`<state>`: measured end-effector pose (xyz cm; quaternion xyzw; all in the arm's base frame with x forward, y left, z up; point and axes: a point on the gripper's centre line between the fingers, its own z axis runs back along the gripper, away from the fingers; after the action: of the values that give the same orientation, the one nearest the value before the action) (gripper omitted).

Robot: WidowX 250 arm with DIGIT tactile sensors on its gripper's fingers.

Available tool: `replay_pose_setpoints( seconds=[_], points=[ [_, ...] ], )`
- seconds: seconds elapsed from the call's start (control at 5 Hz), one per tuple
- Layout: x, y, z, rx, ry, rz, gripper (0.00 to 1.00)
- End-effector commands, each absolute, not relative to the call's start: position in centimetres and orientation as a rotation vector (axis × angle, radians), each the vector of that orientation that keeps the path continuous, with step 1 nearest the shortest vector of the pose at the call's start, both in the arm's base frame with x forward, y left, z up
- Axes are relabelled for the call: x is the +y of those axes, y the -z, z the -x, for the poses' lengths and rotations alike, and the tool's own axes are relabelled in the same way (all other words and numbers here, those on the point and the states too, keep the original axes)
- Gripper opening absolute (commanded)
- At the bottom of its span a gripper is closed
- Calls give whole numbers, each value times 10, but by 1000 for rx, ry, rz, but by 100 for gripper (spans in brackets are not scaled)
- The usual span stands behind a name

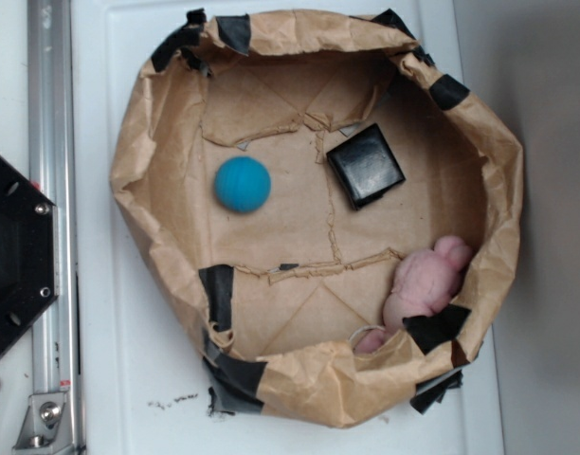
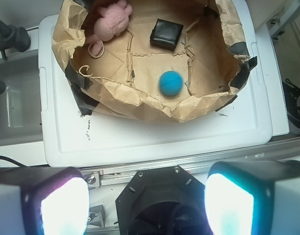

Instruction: Grab the black box.

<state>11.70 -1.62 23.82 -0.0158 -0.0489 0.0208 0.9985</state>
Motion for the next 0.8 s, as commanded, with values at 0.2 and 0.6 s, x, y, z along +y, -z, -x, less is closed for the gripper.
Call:
replay_pose_setpoints(
  seconds=[0.2,0.6],
  points=[
    [8,-198,-167,-119,-137,-15,100],
    [19,-127,-266,-225,-356,-6,100]
  ],
)
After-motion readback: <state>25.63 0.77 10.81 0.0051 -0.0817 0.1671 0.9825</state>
